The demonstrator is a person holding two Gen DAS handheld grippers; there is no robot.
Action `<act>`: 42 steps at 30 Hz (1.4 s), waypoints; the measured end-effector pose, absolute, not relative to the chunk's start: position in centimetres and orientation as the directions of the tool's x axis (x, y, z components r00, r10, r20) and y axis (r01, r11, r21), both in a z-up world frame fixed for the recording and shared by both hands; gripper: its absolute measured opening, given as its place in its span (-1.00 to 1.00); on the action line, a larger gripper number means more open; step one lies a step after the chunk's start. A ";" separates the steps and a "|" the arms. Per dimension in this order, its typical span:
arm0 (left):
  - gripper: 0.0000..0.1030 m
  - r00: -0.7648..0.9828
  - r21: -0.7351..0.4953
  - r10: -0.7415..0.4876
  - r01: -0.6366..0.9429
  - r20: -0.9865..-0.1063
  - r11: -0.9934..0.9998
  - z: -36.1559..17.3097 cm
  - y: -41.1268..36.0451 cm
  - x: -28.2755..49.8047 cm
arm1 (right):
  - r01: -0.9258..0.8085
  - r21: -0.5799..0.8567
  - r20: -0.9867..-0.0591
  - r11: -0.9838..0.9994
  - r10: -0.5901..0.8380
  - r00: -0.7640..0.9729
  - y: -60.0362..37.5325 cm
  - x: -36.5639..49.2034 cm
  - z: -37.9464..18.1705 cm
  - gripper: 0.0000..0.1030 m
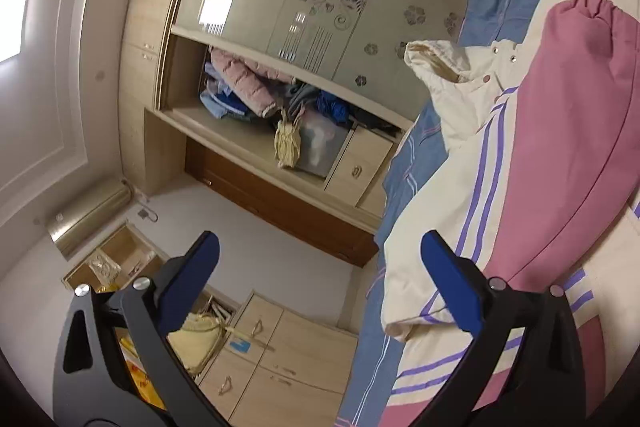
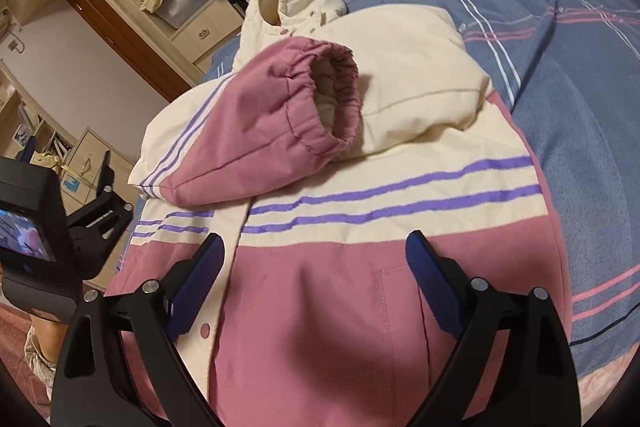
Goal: Fold large clothes
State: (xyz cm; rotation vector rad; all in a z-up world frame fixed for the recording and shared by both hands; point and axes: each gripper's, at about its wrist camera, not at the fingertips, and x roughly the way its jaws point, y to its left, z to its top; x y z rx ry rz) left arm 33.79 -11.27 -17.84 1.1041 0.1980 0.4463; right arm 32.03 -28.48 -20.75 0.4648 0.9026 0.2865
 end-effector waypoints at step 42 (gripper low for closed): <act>0.96 0.520 0.158 0.200 -0.125 -0.830 0.980 -21.9 4.4 49.1 | -0.119 0.069 -0.822 0.991 0.124 0.557 -20.9 48.7 -21.5 -0.08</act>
